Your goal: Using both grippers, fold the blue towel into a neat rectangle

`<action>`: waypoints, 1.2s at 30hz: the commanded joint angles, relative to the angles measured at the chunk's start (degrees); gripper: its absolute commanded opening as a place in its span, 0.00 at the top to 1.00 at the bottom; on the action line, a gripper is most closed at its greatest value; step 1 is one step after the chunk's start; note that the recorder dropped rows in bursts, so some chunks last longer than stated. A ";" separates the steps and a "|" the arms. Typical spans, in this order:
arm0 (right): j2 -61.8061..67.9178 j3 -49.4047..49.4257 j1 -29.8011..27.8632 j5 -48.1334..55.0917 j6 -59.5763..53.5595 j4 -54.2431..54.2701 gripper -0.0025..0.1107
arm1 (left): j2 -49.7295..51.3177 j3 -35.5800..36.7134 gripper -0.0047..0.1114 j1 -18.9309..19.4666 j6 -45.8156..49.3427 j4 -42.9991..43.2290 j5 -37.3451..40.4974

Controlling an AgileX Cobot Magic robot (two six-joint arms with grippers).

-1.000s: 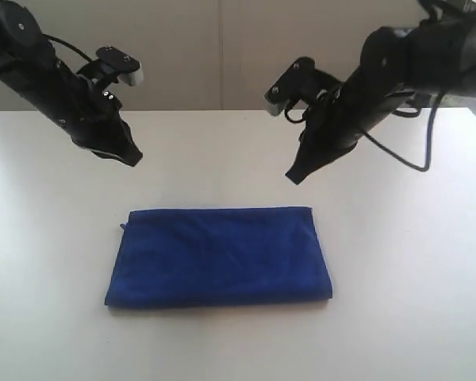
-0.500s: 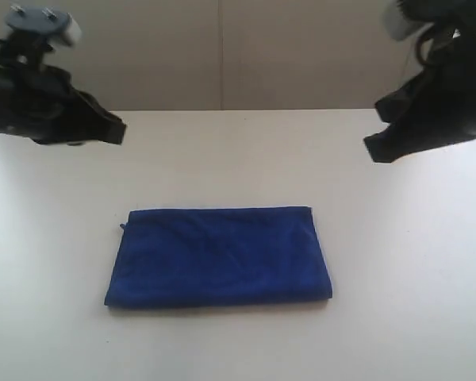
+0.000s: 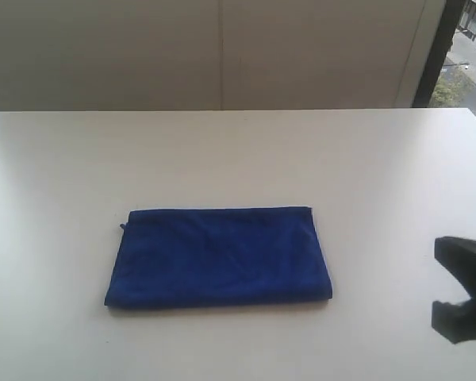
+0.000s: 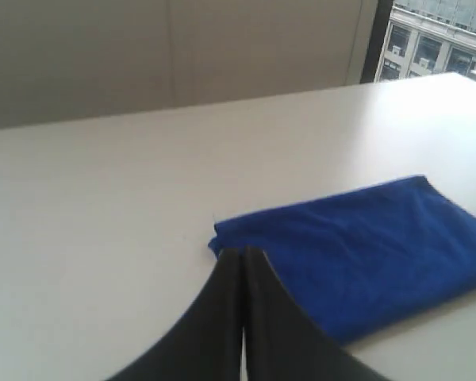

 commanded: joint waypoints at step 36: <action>-0.59 15.91 -0.38 -16.90 1.87 1.65 0.98 | -5.90 8.25 0.96 -0.03 2.85 -1.83 3.18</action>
